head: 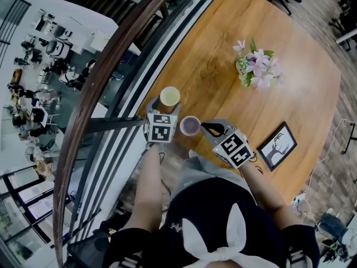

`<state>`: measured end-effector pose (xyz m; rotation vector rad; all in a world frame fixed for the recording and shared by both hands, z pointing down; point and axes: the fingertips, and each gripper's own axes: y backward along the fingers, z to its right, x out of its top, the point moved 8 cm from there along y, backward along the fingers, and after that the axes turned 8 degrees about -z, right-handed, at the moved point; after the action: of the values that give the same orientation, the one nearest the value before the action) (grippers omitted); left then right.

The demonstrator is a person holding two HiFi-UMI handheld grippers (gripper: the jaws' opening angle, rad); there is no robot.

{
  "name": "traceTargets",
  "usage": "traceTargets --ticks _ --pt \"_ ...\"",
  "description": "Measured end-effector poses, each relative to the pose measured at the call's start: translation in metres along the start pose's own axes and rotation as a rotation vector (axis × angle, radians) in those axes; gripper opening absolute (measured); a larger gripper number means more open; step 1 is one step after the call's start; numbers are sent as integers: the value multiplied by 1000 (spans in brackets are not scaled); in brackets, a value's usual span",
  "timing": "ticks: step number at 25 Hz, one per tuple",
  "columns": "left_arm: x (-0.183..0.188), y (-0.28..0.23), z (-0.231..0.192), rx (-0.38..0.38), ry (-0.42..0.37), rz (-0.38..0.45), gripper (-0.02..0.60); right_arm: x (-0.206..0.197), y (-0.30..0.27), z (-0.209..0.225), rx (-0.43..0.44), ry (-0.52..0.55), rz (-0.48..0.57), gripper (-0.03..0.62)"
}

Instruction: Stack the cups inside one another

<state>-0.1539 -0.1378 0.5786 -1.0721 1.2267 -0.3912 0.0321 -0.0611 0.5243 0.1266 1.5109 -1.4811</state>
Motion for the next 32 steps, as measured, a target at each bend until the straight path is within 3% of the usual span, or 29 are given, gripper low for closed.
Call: traceTargets --ticks 16,32 --pt "-2 9 1 27 4 35 331 -6 3 -1 -9 8 -3 -2" --pt "22 51 -3 35 -20 183 328 3 12 -12 -17 29 17 -2"
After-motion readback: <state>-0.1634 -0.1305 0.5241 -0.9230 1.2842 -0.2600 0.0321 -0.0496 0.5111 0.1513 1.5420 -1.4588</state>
